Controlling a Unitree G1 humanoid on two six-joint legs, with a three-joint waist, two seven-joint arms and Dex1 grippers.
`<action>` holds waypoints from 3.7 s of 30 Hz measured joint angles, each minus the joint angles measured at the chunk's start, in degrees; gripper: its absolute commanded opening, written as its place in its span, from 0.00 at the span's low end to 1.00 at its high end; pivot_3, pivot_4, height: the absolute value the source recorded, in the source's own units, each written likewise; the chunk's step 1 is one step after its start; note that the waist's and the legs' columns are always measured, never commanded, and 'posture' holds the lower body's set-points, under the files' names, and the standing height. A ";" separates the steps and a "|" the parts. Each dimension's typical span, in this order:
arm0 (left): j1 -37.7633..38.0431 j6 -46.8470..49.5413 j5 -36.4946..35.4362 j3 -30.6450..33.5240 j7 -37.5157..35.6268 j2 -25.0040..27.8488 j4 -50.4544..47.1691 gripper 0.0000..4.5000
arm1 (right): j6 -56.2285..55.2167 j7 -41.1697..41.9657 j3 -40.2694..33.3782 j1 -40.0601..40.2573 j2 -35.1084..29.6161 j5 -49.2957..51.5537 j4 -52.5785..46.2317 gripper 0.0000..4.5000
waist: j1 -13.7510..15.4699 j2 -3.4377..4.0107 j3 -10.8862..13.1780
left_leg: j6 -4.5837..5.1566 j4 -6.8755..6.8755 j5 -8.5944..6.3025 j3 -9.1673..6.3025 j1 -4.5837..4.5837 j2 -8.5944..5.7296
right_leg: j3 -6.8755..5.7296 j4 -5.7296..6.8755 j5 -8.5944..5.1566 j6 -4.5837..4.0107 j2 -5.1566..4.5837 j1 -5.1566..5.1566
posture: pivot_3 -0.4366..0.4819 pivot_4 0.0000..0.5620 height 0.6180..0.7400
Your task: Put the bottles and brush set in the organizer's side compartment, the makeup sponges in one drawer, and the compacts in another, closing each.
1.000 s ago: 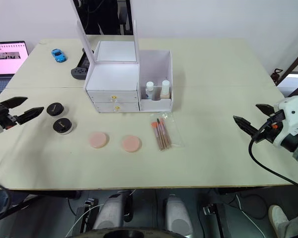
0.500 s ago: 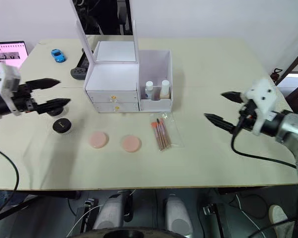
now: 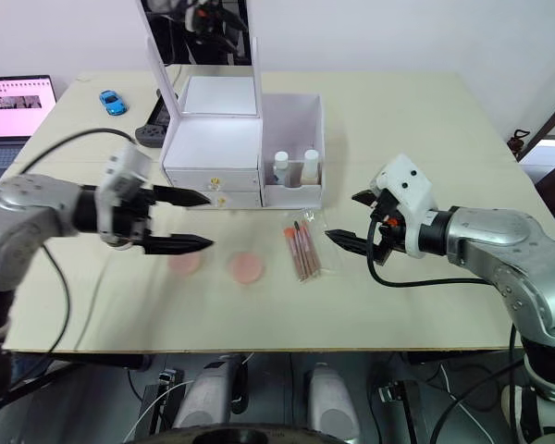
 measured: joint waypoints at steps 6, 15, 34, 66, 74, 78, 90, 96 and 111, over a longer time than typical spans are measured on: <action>-4.34 12.54 -2.59 -4.05 10.02 -3.63 -2.90 0.03 | 0.74 0.85 1.00 -1.04 -0.05 -0.42 4.25 1.00 | -0.51 0.05 -0.03 | 0.01 0.00 0.00 -0.14 -0.05 0.00 | 0.02 0.01 0.01 0.03 0.15 -0.07 | 0.48 0.27 1.00; -4.84 15.23 1.11 -14.51 13.99 -7.69 -0.58 0.01 | 9.69 0.20 0.24 -1.14 3.88 3.97 11.04 1.00 | -0.18 0.05 -0.03 | 0.01 0.03 0.00 -0.13 -0.05 -0.02 | -0.01 0.01 0.01 0.01 0.10 -0.01 | 0.48 0.27 1.00; -5.81 1.10 22.05 -28.19 17.13 -14.49 12.07 0.01 | 14.24 1.06 8.66 -13.52 18.28 0.99 35.54 1.00 | -0.46 0.07 -0.04 | 0.01 0.02 0.00 -0.15 -0.06 -0.02 | -0.01 0.04 0.01 0.01 0.15 -0.07 | 0.48 0.27 1.00; -2.57 -0.35 26.60 -27.12 16.63 -15.83 10.50 0.00 | 12.48 17.15 13.40 -16.94 22.40 -5.42 47.57 0.01 | 0.03 0.05 -0.13 | 0.00 -0.01 -0.01 -0.13 0.16 -0.07 | -0.06 0.02 0.01 0.01 0.04 0.21 | 0.48 0.27 1.00; -2.52 2.45 19.07 -16.09 13.34 -15.12 5.73 0.00 | 23.01 8.02 -1.08 -7.45 20.74 1.47 25.99 0.01 | -0.47 0.08 -0.11 | 0.00 -0.03 0.00 -0.18 -0.09 -0.06 | -0.07 0.04 0.01 0.02 0.05 -0.09 | 0.48 0.27 1.00; -2.50 2.16 12.03 -10.26 7.49 -11.83 0.43 0.00 | 22.39 4.94 -8.92 -8.24 21.31 7.10 12.48 0.01 | -0.52 0.14 -0.09 | 0.00 -0.10 0.00 -0.23 -0.04 -0.04 | -0.09 0.04 0.01 0.01 0.11 -0.08 | 0.48 0.27 1.00; -2.26 -6.42 4.78 3.94 4.45 -9.19 3.79 0.00 | -24.24 8.22 4.69 -27.62 16.12 -14.80 24.00 0.01 | -0.66 0.14 -0.07 | 0.00 -0.07 0.00 -0.06 0.01 -0.05 | -0.01 -0.02 0.01 0.01 0.08 -0.07 | 0.48 0.27 1.00; -1.78 -7.75 4.41 5.76 7.21 -10.24 5.03 0.00 | -44.21 15.99 9.25 -40.63 23.36 -21.24 55.59 0.01 | -0.63 0.14 -0.06 | -0.02 -0.18 0.02 -0.04 -0.01 -0.03 | -0.01 -0.01 0.01 0.02 0.07 -0.12 | 0.48 0.27 1.00; 3.57 -6.58 -1.50 9.69 12.89 -8.66 0.27 0.00 | -75.86 11.25 11.55 -55.23 33.33 -37.63 104.57 0.09 | -0.73 0.17 -0.02 | -0.36 -0.24 0.21 -0.06 0.01 -0.03 | -0.06 0.05 0.02 0.00 0.00 -0.11 | 0.48 0.27 1.00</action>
